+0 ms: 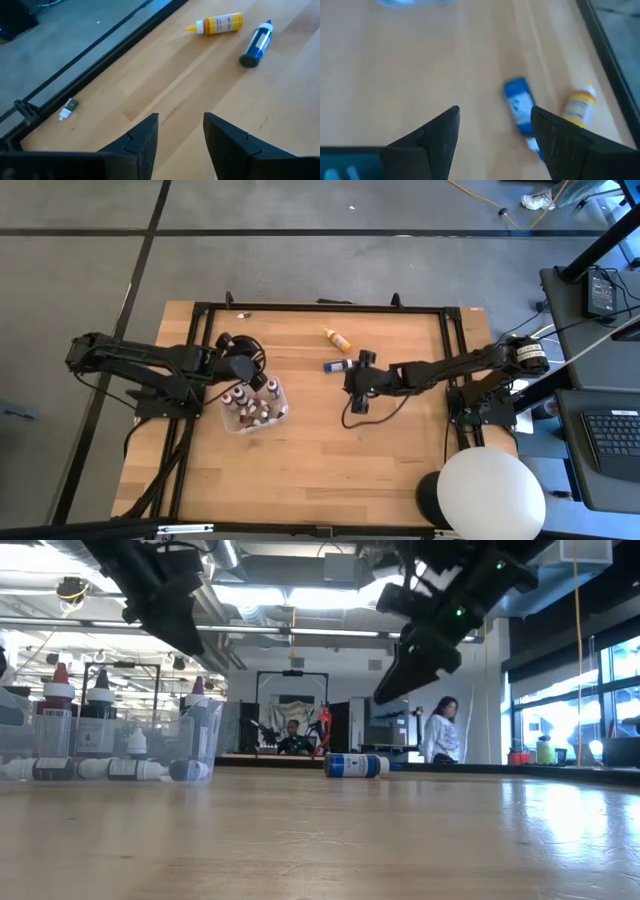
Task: Pick & Place food coloring
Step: Put the large blue food coloring bottle into the transparent bin
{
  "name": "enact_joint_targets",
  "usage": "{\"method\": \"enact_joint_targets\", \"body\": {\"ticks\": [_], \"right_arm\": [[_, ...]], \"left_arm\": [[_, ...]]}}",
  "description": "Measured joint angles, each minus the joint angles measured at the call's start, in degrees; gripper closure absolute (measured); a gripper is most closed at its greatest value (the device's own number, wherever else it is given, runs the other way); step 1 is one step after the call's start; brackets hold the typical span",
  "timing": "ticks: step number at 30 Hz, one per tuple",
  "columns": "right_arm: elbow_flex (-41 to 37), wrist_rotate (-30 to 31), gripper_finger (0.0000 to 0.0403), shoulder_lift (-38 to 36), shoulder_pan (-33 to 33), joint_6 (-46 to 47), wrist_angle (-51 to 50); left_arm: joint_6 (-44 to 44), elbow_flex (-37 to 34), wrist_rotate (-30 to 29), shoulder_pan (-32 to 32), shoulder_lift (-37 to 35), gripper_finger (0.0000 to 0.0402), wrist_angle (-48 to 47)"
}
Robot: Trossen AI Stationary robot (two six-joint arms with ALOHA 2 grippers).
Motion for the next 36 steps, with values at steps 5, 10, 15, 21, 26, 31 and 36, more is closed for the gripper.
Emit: {"method": "enact_joint_targets", "body": {"ticks": [5, 10, 15, 21, 26, 31, 36], "right_arm": [[0.0, -0.5, 0.0156, 0.0, -2.4, -0.6, -0.7], [0.0, -2.5, 0.0156, 0.0, -5.2, -0.6, 0.1], [0.0, -16.3, 0.0156, 0.0, -12.8, -1.1, -0.1], [0.0, -28.5, 0.0156, 0.0, -20.0, -11.0, -0.7], [0.0, -29.7, 0.0156, 1.3, -23.8, -16.5, -1.0], [0.1, -30.6, 0.0156, 5.8, -25.8, -18.5, 0.0], [0.1, -30.3, 0.0156, 10.2, -27.0, -22.1, 0.9]], "left_arm": [[0.0, 0.0, 0.5, 0.0, 0.0, 0.0251, -0.1], [0.0, 0.0, 0.4, -0.2, 0.0, 0.0247, -0.1], [0.5, 0.0, 0.2, -0.2, 0.0, 0.0249, -0.1], [2.1, 0.0, 0.0, -0.2, 0.0, 0.0251, -0.1], [2.1, 0.0, 0.0, -0.2, 0.0, 0.0247, -0.1], [2.0, 0.0, -0.1, -0.2, 0.0, 0.025, -0.1], [1.9, 0.0, -0.1, -0.2, 0.0, 0.0251, -0.1]]}}
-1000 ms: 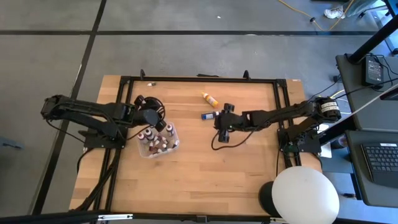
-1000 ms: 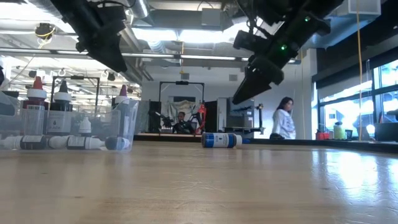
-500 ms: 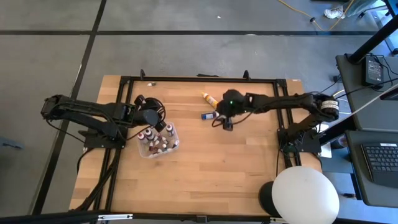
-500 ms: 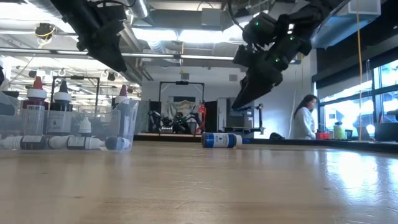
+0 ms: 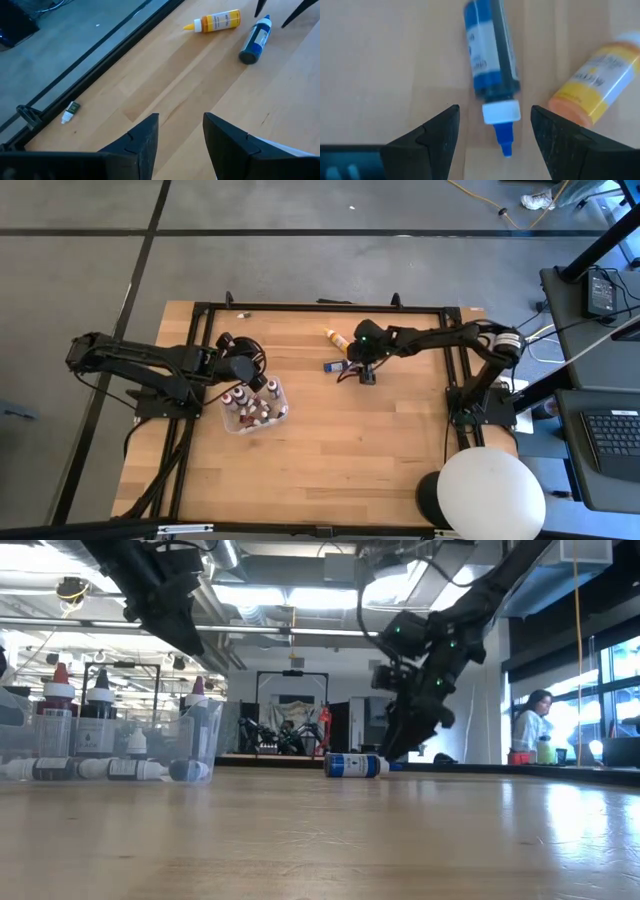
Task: Pick & Place food coloring
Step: Put the large blue food coloring bottle into the transparent bin
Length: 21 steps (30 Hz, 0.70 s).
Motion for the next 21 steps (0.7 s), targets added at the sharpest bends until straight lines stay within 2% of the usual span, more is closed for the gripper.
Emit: {"method": "enact_joint_targets", "body": {"ticks": [15, 21], "right_arm": [[0.0, 0.1, 0.0156, 1.9, -1.0, 0.1, 0.7], [0.0, -1.0, 0.0156, 5.4, -1.0, 0.1, 3.2]], "left_arm": [[0.0, 0.0, 0.0, 0.0, 0.0, 0.0252, 0.0], [0.0, 0.0, 0.0, 0.0, 0.0, 0.0249, 0.0]]}}
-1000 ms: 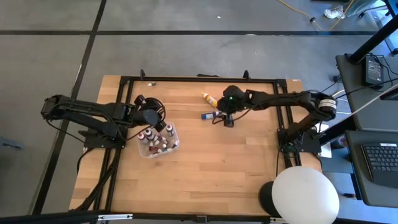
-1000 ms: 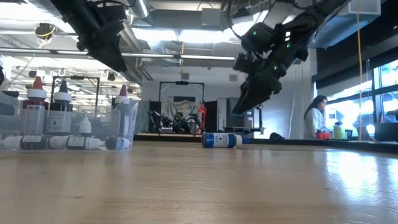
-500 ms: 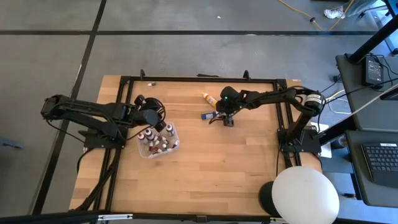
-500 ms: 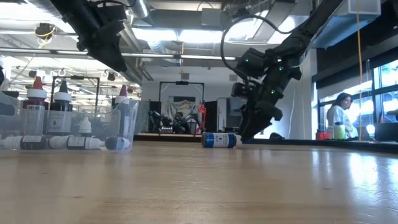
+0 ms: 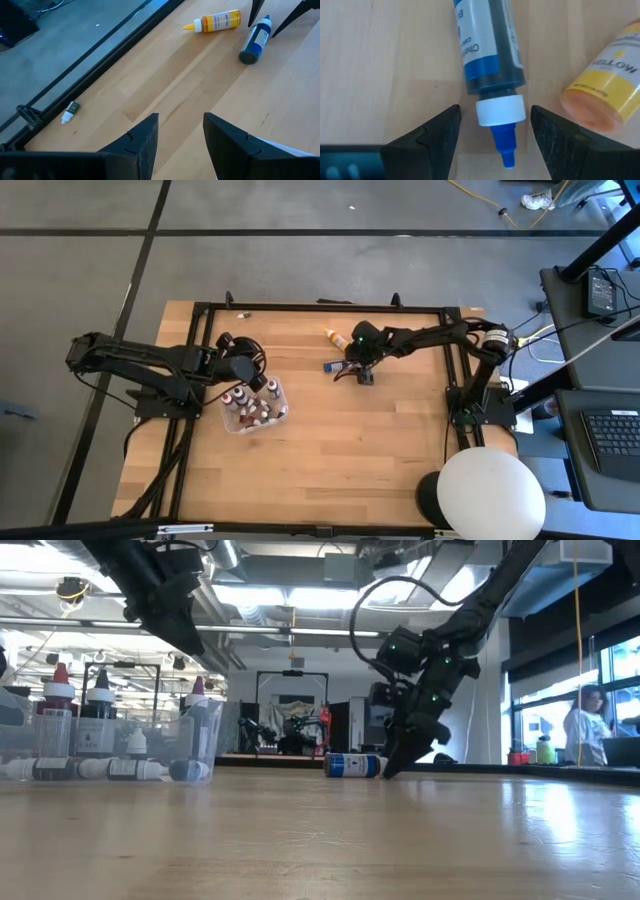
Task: Pick & Place food coloring
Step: Put the large blue food coloring bottle into the transparent bin
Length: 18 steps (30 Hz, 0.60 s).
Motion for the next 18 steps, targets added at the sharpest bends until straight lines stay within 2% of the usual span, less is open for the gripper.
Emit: {"method": "enact_joint_targets", "body": {"ticks": [4, 18], "right_arm": [[0.2, -0.9, 0.0166, 1.0, 0.0, 0.6, 0.6], [0.1, -0.9, 0.0274, 0.4, 0.1, 0.3, -0.1]], "left_arm": [[0.0, 0.0, 0.0, 0.0, 0.0, 0.0252, 0.0], [0.0, 0.0, 0.0, 0.0, 0.0, 0.0253, 0.0]]}}
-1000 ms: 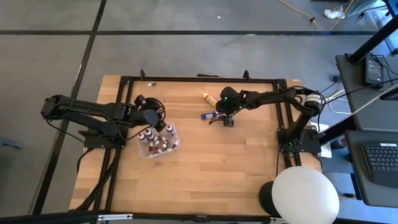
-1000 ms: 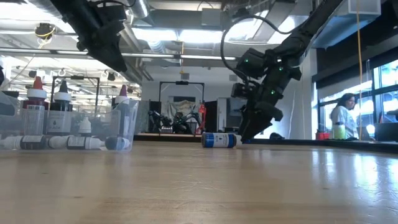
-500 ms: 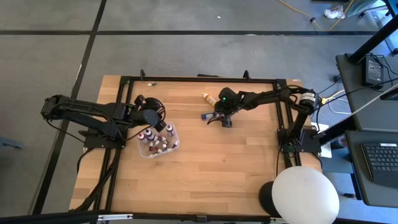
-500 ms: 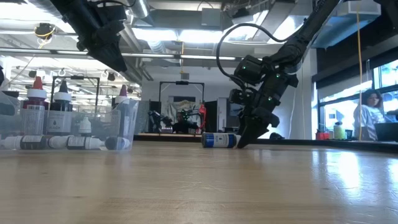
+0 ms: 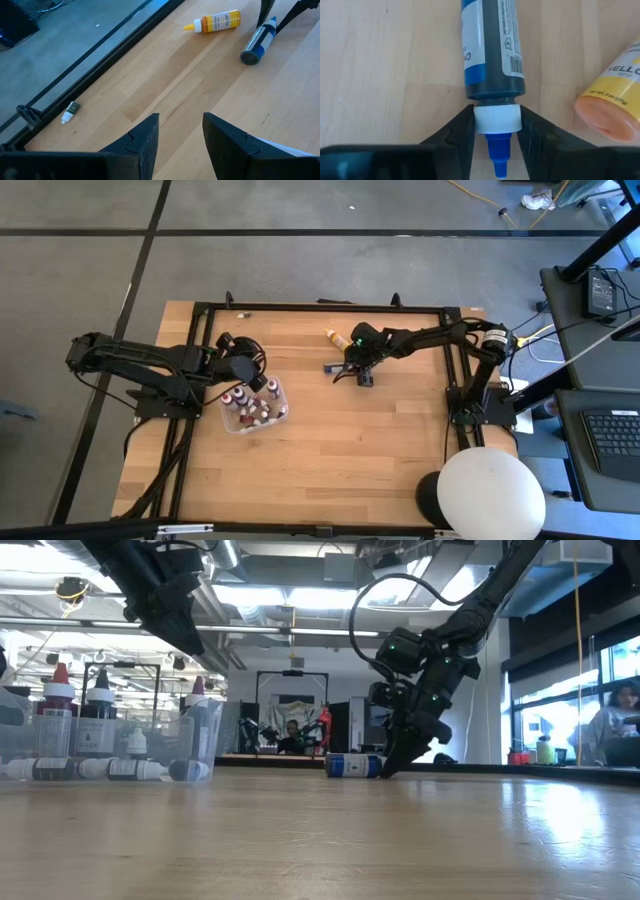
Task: Pick & Place food coloring
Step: Put the large blue food coloring bottle into the transparent bin
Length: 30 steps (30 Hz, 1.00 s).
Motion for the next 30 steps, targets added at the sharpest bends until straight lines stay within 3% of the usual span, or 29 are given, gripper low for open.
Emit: {"method": "enact_joint_targets", "body": {"ticks": [6, 11, 17, 21, 25, 27, 30], "right_arm": [[4.3, 4.3, 0.0276, 0.0, 1.6, 5.2, -7.7], [14.1, 15.7, 0.0276, 0.0, 7.0, 5.1, -20.9], [27.4, 30.5, 0.0276, 0.0, 15.1, -5.2, -34.2], [32.4, 46.3, 0.0276, 0.0, 21.9, -24.0, -33.1], [33.2, 60.1, 0.0276, 1.0, 27.5, -51.8, -23.8], [32.7, 62.6, 0.0276, 1.7, 28.9, -68.7, -17.3], [31.9, 61.3, 0.0276, 2.8, 29.9, -90.6, -11.3]], "left_arm": [[0.2, 0.0, 0.0, 0.0, 0.0, 0.0249, 0.0], [2.1, 0.0, 0.0, 0.0, 0.0, 0.0252, 0.0], [2.5, 0.0, 0.6, 0.0, 0.0, 0.0251, 0.0], [2.5, 0.0, 3.1, 0.0, 0.0, 0.025, -0.2], [2.5, 0.0, 5.2, 0.0, 0.0, 0.0253, -0.2], [2.5, 0.0, 6.4, 0.0, 0.0, 0.0253, -0.4], [2.5, 0.0, 7.9, 0.0, 0.0, 0.025, -0.5]]}}
